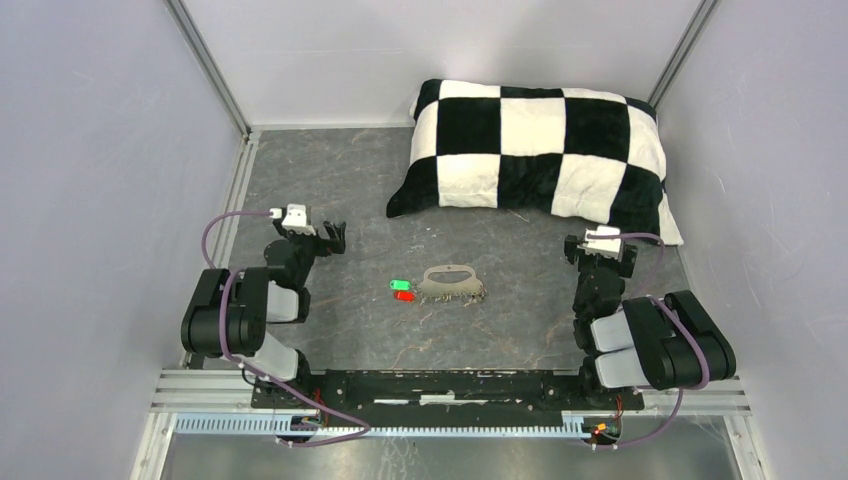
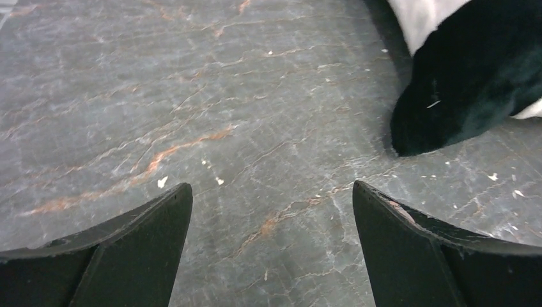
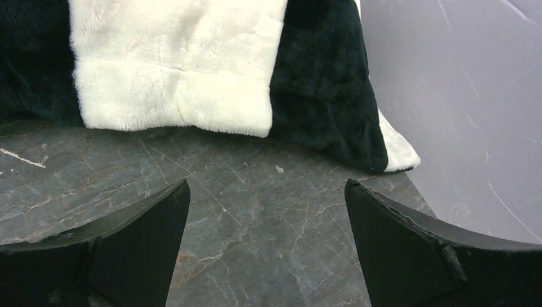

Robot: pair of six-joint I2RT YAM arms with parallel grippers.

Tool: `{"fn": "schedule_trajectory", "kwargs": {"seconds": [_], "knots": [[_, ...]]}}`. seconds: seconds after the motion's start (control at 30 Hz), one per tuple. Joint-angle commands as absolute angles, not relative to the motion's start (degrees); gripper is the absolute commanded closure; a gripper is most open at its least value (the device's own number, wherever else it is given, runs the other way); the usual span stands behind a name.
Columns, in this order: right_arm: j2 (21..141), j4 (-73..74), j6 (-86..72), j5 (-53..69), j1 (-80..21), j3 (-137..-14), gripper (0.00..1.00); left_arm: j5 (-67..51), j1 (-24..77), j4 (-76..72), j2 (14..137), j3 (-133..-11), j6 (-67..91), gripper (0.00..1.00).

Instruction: Put the keys on the keyring

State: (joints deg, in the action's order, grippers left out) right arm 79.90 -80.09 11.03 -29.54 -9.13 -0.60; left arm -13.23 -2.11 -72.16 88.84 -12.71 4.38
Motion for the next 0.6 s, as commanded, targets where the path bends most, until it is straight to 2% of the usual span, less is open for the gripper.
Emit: {"fn": "schedule_trajectory", "kwargs": {"seconds": [0.0,0.57], "knots": [[78.75,-79.58,8.7,-25.64,-7.94,4.41,0.02,-5.03,-1.41,-70.09,88.16,-12.82,0.82,0.0],[78.6,-80.3,8.88,-25.73,-7.96,4.75,0.02,-4.85,-1.3,-68.41,88.77,-13.94,0.8,0.0]]}}
